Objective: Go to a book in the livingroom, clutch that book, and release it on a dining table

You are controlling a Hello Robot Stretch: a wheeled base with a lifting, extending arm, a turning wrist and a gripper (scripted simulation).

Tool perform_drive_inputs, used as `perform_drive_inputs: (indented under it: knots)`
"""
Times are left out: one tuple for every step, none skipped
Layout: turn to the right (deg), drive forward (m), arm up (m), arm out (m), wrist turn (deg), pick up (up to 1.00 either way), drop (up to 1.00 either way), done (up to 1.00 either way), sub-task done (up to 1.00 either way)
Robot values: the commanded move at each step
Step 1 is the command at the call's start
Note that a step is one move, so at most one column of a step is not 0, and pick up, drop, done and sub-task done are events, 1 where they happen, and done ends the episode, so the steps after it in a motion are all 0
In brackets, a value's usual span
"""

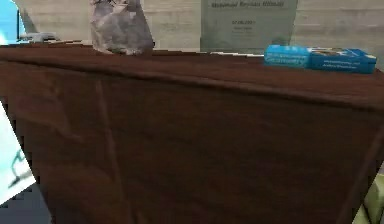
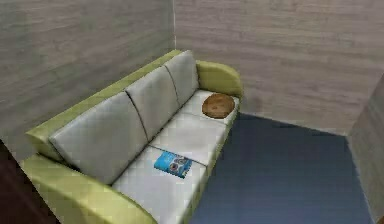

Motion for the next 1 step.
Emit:
perform_drive_inputs:
  knots:
    - [45.0,0.00,0.00,0.00,0.0,0.00,0.00,0.00,0.00]
